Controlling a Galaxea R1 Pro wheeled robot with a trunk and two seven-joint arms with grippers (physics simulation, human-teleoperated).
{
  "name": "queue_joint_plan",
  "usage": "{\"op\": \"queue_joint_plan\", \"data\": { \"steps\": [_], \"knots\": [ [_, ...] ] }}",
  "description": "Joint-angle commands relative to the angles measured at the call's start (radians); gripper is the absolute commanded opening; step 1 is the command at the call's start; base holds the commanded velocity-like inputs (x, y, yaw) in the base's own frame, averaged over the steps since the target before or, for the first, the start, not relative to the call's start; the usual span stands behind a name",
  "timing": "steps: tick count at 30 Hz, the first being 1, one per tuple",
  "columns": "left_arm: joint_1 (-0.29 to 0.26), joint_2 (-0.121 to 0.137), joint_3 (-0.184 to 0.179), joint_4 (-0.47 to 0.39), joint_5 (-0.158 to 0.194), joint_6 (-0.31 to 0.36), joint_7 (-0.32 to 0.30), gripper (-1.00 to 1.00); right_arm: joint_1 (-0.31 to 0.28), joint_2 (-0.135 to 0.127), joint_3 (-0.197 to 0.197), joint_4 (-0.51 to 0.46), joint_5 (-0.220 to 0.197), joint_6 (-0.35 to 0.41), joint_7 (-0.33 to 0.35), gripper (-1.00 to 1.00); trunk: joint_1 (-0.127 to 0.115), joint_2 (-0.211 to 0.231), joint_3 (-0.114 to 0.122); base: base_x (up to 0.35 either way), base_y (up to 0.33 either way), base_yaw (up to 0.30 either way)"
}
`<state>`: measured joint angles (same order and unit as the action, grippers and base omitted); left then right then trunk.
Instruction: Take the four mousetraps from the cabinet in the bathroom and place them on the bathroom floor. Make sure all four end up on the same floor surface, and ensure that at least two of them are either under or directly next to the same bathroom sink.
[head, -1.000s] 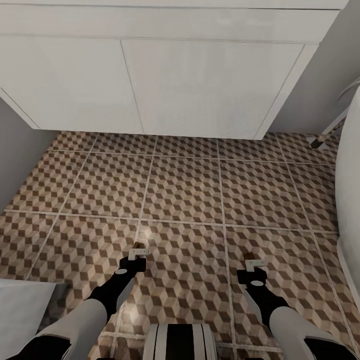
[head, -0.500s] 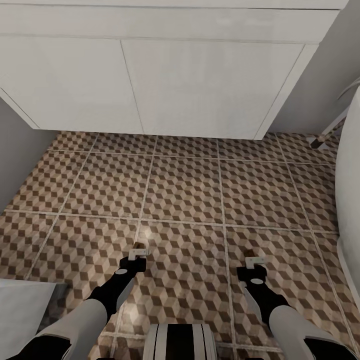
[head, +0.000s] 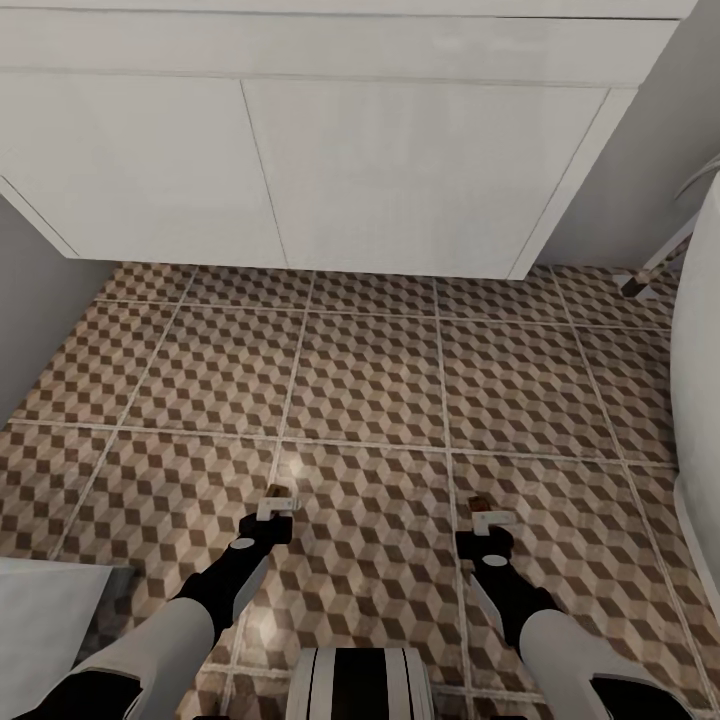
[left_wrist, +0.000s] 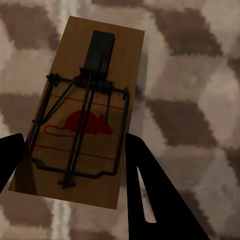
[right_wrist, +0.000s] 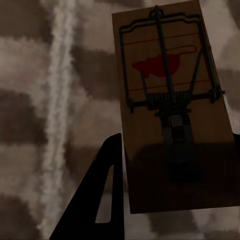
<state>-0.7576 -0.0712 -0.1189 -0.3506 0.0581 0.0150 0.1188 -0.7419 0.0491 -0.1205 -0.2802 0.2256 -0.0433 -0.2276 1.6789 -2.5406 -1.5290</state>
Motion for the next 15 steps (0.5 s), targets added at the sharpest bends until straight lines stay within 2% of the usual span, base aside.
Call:
{"op": "queue_joint_plan", "data": {
  "steps": [1, 6, 15],
  "knots": [
    [0.000, 0.001, -0.008, -0.001, 0.004, 0.002, 0.007, -1.00, -0.001, 0.001, -0.009, 0.001, 0.007, -0.005, 0.001, -1.00, 0.000, 0.000, -0.001, 0.000, 0.000, 0.000],
    [0.000, 0.002, -0.009, -0.001, 0.003, 0.001, 0.007, -1.00, -0.001, 0.003, -0.008, 0.001, 0.007, -0.005, 0.001, -1.00, 0.000, 0.000, -0.001, 0.053, 0.000, 0.000],
    [0.000, 0.004, -0.012, -0.001, 0.002, -0.008, 0.007, -1.00, -0.001, 0.004, -0.008, 0.001, 0.008, -0.011, 0.002, -1.00, 0.000, 0.000, -0.001, 0.303, 0.000, 0.000]
  ]
}}
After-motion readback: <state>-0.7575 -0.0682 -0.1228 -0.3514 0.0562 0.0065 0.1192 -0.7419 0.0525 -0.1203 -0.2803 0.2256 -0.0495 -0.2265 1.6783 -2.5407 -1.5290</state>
